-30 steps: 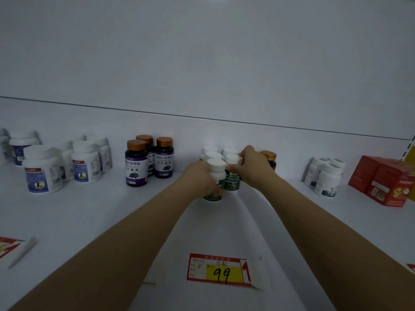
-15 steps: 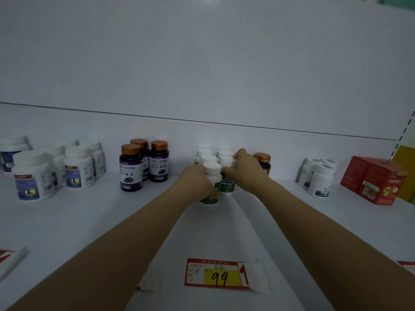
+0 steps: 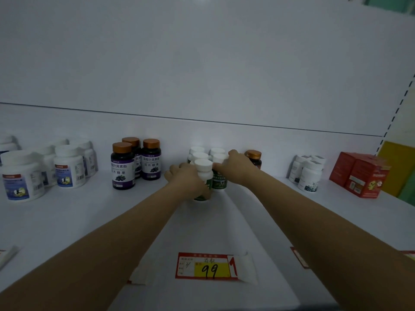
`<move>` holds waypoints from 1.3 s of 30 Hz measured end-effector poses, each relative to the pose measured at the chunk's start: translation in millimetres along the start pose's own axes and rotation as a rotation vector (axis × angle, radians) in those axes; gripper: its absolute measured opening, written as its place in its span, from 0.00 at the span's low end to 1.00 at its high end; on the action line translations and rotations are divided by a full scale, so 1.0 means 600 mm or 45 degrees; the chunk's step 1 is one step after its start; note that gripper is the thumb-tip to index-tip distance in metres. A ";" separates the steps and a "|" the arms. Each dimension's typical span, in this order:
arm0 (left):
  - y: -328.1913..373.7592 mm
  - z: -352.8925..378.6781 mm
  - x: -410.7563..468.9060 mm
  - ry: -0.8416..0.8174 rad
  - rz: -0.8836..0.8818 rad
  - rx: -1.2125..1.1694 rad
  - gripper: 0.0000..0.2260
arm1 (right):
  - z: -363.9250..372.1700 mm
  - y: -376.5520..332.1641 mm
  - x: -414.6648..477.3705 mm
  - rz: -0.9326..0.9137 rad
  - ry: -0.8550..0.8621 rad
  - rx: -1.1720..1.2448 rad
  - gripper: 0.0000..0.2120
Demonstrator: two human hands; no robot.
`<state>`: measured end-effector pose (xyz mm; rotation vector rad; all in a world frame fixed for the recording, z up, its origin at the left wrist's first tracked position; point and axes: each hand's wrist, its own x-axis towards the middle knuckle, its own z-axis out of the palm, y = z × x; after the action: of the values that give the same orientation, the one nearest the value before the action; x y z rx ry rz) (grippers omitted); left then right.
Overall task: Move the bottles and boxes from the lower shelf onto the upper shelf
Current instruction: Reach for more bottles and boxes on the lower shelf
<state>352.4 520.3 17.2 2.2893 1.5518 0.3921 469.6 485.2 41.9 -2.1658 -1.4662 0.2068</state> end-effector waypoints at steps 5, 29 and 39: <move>-0.016 -0.037 -0.040 -0.061 0.005 0.099 0.30 | -0.031 -0.009 -0.042 0.046 -0.039 -0.155 0.24; -0.015 -0.051 -0.375 0.204 0.180 0.058 0.12 | -0.097 0.028 -0.377 -0.277 -0.108 -0.591 0.23; -0.014 0.066 -0.603 0.353 0.034 -0.290 0.10 | -0.058 0.100 -0.568 -0.652 -0.031 -0.163 0.11</move>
<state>230.3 180.9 -34.5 2.1495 1.5107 0.8781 394.9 149.9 -10.7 -1.8044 -2.0339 -0.0438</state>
